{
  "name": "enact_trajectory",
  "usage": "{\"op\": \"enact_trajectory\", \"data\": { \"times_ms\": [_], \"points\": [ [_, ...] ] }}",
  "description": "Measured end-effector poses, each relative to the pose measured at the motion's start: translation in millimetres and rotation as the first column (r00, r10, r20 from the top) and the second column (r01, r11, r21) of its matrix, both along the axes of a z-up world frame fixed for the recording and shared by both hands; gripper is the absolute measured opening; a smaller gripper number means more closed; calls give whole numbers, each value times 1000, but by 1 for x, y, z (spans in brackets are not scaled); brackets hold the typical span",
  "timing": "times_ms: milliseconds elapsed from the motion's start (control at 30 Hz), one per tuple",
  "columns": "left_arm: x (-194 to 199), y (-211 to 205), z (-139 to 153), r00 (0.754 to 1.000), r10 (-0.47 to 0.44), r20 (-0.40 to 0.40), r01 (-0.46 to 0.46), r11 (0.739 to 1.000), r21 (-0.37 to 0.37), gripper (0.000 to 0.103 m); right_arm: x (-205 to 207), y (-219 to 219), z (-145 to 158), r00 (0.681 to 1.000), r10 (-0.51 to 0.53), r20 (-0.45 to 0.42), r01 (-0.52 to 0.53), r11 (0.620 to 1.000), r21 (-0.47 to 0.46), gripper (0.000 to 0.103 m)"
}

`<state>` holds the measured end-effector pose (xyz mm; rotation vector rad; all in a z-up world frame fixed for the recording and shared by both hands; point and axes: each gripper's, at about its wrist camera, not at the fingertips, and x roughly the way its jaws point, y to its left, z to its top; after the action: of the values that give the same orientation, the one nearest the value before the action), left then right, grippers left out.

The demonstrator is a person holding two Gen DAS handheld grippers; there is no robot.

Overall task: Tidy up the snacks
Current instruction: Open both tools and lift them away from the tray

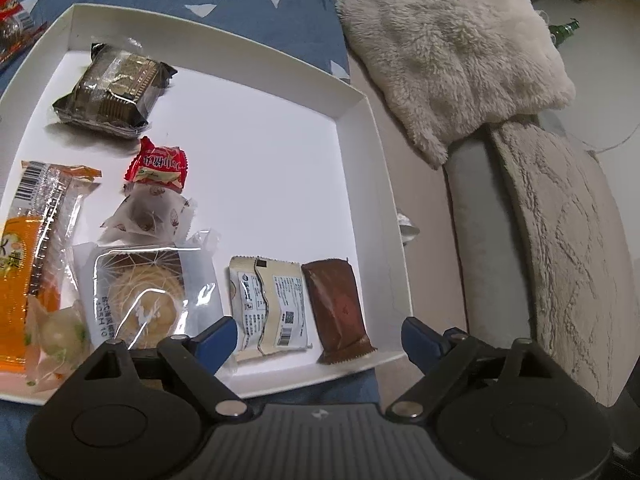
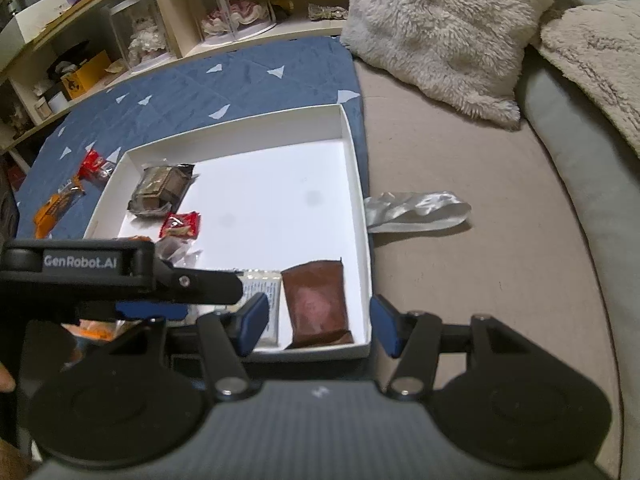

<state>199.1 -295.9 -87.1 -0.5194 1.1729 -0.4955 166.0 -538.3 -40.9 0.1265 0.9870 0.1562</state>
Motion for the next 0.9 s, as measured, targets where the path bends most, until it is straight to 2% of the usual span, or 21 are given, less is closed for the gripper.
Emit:
{"op": "enact_trajectory", "data": {
  "times_ms": [233, 567, 700, 767, 867, 900],
  "points": [
    [-12, 5, 20, 999, -39, 31, 39, 999, 11, 91, -14, -3, 10, 1000, -16, 17, 16, 1000, 14, 63],
    [-26, 26, 39, 993, -78, 84, 71, 994, 84, 91, -28, -5, 23, 999, -30, 37, 29, 999, 22, 65],
    [-30, 39, 43, 991, -89, 99, 77, 990, 121, 92, -34, -2, 28, 998, -35, 47, 34, 999, 22, 68],
    [-31, 45, 45, 989, -97, 112, 81, 986, 143, 98, -36, -1, 32, 998, -35, 54, 34, 999, 20, 70],
    [-34, 54, 49, 983, -118, 139, 93, 980, 173, 103, -40, 2, 36, 998, -33, 60, 32, 999, 21, 77],
    [-36, 57, 51, 981, -126, 148, 98, 978, 183, 103, -41, 3, 37, 998, -30, 57, 29, 999, 20, 82]
  ]
}}
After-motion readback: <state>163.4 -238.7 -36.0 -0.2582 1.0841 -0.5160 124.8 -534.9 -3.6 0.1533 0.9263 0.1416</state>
